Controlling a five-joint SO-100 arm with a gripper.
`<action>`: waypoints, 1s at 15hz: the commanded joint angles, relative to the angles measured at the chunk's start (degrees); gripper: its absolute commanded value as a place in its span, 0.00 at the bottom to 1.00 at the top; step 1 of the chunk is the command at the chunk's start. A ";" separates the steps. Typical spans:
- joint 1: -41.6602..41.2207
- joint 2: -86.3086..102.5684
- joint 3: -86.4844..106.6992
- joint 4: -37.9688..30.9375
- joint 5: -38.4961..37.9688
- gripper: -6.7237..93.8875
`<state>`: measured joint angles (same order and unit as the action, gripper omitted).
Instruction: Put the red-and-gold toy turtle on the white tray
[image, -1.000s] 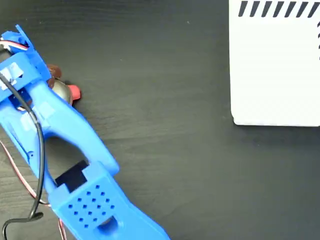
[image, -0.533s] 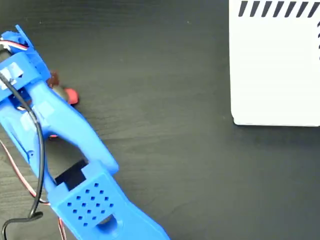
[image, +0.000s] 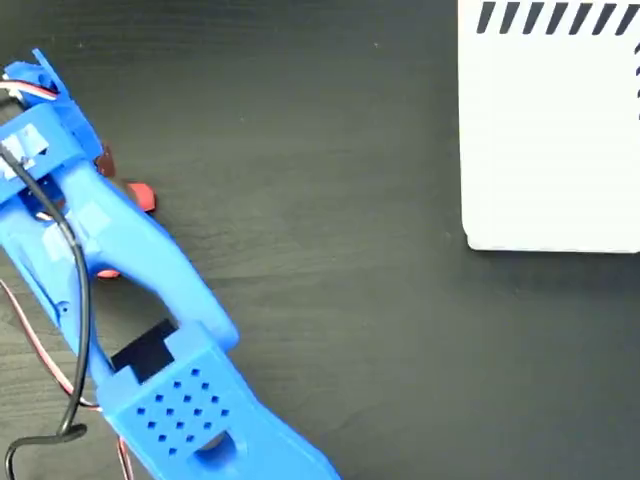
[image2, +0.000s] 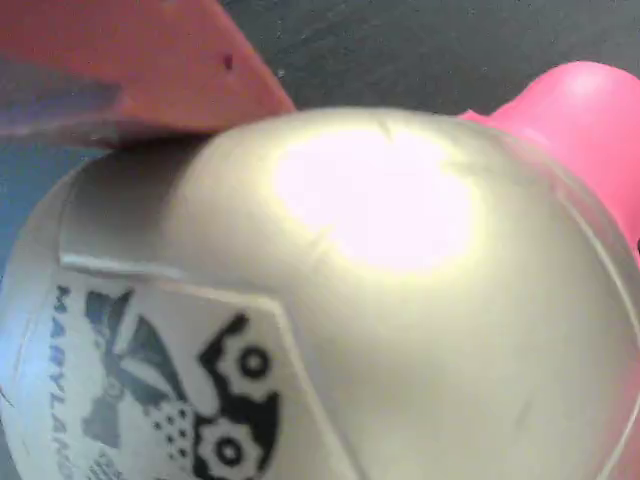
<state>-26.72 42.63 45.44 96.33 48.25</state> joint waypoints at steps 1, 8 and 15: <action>-0.09 15.64 6.86 -5.45 -3.16 0.07; 5.27 53.88 17.14 -13.97 -28.04 0.07; 15.38 72.51 30.23 -7.91 -51.42 0.07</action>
<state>-12.04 106.79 70.14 87.71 0.18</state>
